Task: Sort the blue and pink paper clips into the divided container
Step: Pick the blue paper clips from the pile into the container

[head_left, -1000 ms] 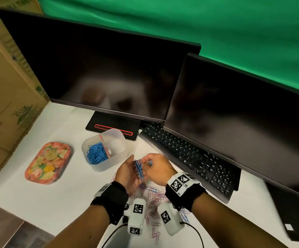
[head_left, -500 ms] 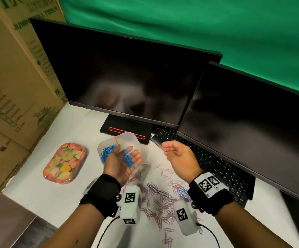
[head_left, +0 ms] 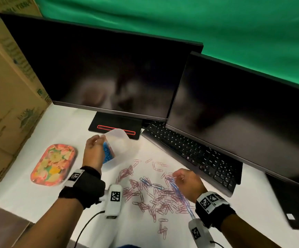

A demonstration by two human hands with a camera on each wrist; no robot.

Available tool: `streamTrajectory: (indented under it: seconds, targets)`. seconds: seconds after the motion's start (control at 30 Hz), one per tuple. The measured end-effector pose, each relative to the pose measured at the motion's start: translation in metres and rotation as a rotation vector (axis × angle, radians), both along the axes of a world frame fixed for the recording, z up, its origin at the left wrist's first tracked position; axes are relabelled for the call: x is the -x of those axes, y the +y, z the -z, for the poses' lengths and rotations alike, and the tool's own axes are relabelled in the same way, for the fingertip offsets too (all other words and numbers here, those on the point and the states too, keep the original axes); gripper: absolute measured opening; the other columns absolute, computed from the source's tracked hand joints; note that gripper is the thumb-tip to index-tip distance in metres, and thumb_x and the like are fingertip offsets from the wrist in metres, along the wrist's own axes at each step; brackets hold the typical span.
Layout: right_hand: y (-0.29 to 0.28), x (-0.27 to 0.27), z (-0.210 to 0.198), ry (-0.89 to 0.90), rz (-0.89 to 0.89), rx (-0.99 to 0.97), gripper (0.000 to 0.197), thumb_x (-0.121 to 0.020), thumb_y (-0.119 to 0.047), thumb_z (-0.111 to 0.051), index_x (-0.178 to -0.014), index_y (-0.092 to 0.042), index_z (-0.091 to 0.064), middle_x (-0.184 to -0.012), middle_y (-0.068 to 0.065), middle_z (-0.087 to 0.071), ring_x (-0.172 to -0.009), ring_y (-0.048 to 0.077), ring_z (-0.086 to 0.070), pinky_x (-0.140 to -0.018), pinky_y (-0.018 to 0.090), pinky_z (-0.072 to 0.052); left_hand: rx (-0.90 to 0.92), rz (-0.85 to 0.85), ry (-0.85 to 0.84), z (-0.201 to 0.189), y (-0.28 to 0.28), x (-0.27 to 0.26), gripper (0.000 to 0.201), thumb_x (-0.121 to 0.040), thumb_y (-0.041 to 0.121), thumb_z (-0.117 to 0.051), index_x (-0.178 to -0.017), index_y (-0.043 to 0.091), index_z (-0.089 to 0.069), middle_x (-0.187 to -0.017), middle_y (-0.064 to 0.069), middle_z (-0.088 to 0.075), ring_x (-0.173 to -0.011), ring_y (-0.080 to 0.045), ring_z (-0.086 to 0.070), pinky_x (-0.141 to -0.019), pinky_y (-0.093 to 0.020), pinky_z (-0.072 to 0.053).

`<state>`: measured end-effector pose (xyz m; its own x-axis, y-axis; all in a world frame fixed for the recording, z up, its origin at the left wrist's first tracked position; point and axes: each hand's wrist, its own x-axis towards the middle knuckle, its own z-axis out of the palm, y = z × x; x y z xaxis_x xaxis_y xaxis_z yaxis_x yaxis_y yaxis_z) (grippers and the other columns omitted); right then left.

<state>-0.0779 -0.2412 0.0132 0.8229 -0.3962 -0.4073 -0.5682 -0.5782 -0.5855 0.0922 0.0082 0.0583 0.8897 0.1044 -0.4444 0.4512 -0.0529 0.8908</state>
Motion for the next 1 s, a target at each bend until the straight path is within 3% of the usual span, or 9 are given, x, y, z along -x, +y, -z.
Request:
streamTrajectory:
  seconds: [0.03,0.1,0.17,0.27,0.4,0.53,0.7,0.9,1.0]
  targets:
    - [0.004,0.0,0.002,0.021,-0.046,0.042,0.02,-0.091,-0.015,-0.053,-0.098,-0.021,-0.07,-0.101,-0.002,-0.073,-0.088,0.011,-0.065,-0.08,0.019,-0.051,-0.074,0.072,-0.118,0.004,-0.005,0.009,0.02,-0.094,0.023,-0.056,-0.113,0.019,-0.058,-0.124,-0.007,-0.054,-0.101,-0.025,-0.055,-0.095,-0.039,-0.047]
    - [0.016,-0.005,0.005,0.062,-0.118,0.093,0.021,-0.09,-0.016,-0.053,-0.101,-0.022,-0.07,-0.1,-0.003,-0.072,-0.084,0.008,-0.063,-0.076,0.016,-0.05,-0.187,0.288,-0.312,0.01,-0.018,0.032,0.011,-0.089,0.011,-0.062,-0.096,0.019,-0.065,-0.115,-0.002,-0.063,-0.087,-0.018,-0.06,-0.083,-0.029,-0.051]
    - [0.027,-0.013,0.009,0.086,-0.175,0.118,0.021,-0.089,-0.016,-0.055,-0.104,-0.022,-0.069,-0.105,-0.002,-0.07,-0.091,0.011,-0.065,-0.082,0.021,-0.053,-0.281,0.577,-0.398,0.019,-0.033,0.053,0.018,-0.085,0.004,-0.063,-0.083,0.022,-0.066,-0.098,0.005,-0.067,-0.077,-0.012,-0.061,-0.072,-0.026,-0.053]
    - [0.042,-0.021,0.014,0.112,-0.249,0.161,0.022,-0.089,-0.017,-0.057,-0.107,-0.023,-0.066,-0.113,0.0,-0.065,-0.103,0.017,-0.062,-0.09,0.029,-0.053,-0.604,0.963,-0.454,0.039,-0.051,0.068,0.019,-0.085,0.011,-0.059,-0.088,0.028,-0.067,-0.095,0.008,-0.062,-0.081,-0.013,-0.062,-0.076,-0.032,-0.055]
    - [0.052,-0.022,0.02,0.176,-0.295,0.228,0.029,-0.09,-0.011,-0.054,-0.116,-0.022,-0.062,-0.123,0.003,-0.059,-0.113,0.022,-0.057,-0.093,0.028,-0.049,-0.941,1.264,-0.472,0.064,-0.059,0.069,0.028,-0.087,0.015,-0.056,-0.105,0.033,-0.067,-0.109,0.001,-0.057,-0.105,-0.022,-0.057,-0.088,-0.033,-0.049]
    - [0.055,-0.022,0.021,0.218,-0.308,0.235,0.039,-0.089,-0.004,-0.051,-0.125,-0.02,-0.056,-0.128,0.006,-0.055,-0.118,0.023,-0.054,-0.098,0.028,-0.046,-1.028,1.324,-0.451,0.073,-0.061,0.065,0.023,-0.089,0.018,-0.055,-0.104,0.031,-0.067,-0.112,-0.001,-0.056,-0.111,-0.023,-0.054,-0.091,-0.035,-0.049]
    - [0.054,-0.02,0.021,0.263,-0.256,0.189,0.04,-0.088,-0.001,-0.055,-0.123,-0.019,-0.055,-0.126,0.006,-0.055,-0.114,0.023,-0.056,-0.094,0.031,-0.05,-1.035,1.295,-0.397,0.078,-0.061,0.063,0.017,-0.089,0.026,-0.057,-0.104,0.02,-0.063,-0.114,-0.003,-0.056,-0.11,-0.025,-0.054,-0.09,-0.036,-0.048]
    - [0.041,-0.012,0.015,0.247,-0.223,0.201,0.026,-0.089,-0.017,-0.051,-0.113,-0.025,-0.049,-0.118,0.001,-0.06,-0.1,0.023,-0.061,-0.081,0.029,-0.051,-0.871,1.194,-0.287,0.079,-0.051,0.059,0.007,-0.085,0.02,-0.057,-0.084,0.025,-0.062,-0.098,0.001,-0.065,-0.094,-0.02,-0.06,-0.082,-0.03,-0.05]
    - [0.041,-0.01,0.009,0.287,-0.297,0.3,0.021,-0.089,-0.028,-0.05,-0.109,-0.023,-0.055,-0.111,0.001,-0.064,-0.098,0.024,-0.061,-0.082,0.03,-0.05,-0.751,1.114,-0.229,0.081,-0.048,0.059,0.019,-0.08,0.015,-0.062,-0.072,0.031,-0.055,-0.083,0.005,-0.065,-0.085,-0.018,-0.063,-0.078,-0.027,-0.053]
